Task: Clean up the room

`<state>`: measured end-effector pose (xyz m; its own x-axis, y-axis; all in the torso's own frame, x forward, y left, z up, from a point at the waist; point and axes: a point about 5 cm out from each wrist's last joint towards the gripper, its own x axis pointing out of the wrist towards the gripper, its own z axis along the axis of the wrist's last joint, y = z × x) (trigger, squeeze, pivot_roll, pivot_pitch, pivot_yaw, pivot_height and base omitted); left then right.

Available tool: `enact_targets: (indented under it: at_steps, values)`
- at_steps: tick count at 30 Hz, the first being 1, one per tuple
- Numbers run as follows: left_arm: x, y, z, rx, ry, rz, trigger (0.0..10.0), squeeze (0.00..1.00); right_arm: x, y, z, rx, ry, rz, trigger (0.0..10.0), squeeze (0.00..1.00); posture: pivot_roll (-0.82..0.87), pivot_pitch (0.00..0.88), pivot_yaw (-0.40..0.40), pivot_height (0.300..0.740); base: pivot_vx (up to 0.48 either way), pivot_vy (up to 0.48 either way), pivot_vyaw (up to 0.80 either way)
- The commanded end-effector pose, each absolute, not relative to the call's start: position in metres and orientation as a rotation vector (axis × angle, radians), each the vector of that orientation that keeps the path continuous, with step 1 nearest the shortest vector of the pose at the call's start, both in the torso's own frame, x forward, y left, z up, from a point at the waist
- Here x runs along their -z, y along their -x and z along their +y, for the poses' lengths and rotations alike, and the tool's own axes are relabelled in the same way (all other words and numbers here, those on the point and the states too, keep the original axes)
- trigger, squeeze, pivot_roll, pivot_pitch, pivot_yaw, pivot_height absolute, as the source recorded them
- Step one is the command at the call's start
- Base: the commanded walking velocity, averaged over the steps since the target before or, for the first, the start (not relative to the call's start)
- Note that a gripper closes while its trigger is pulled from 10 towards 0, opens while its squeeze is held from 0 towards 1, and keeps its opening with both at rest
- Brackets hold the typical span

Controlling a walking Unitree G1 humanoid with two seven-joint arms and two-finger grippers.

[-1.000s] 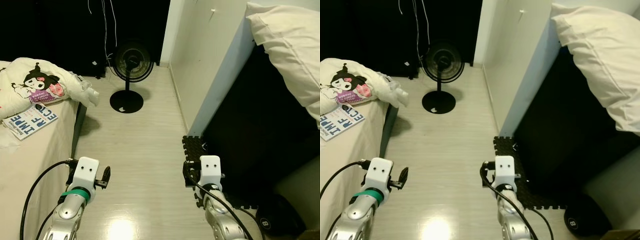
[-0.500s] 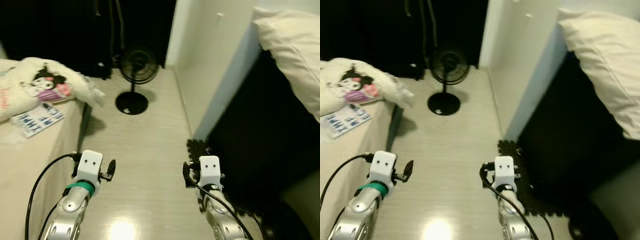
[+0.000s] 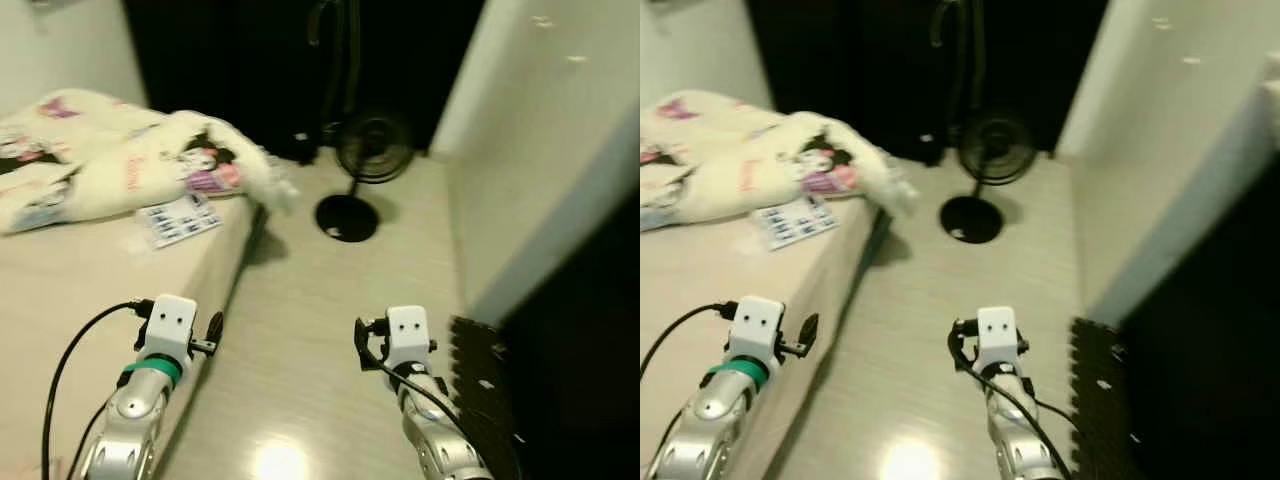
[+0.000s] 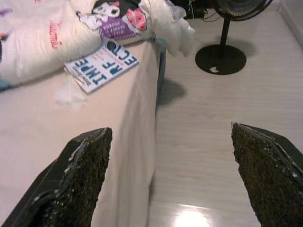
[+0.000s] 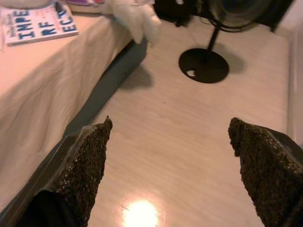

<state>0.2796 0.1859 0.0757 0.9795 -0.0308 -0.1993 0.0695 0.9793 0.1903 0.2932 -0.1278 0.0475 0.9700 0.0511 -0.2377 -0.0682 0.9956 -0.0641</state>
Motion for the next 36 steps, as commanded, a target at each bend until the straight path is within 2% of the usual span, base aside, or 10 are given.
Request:
enact_targets:
  at_steps: [1,36]
  values:
    - [-0.076,-0.280,0.187,0.057,-0.199,0.199,10.0,0.00,-0.048,-0.295,-0.131,-0.049,0.070,0.234,10.0,0.00,0.14,0.000,-0.019,0.740,0.240,0.000,0.80]
    - [-0.082,-0.297,0.186,0.073,-0.241,0.191,10.0,0.00,-0.045,-0.302,-0.128,-0.041,0.040,0.232,10.0,0.00,0.16,0.000,0.005,0.740,0.021,0.000,0.80]
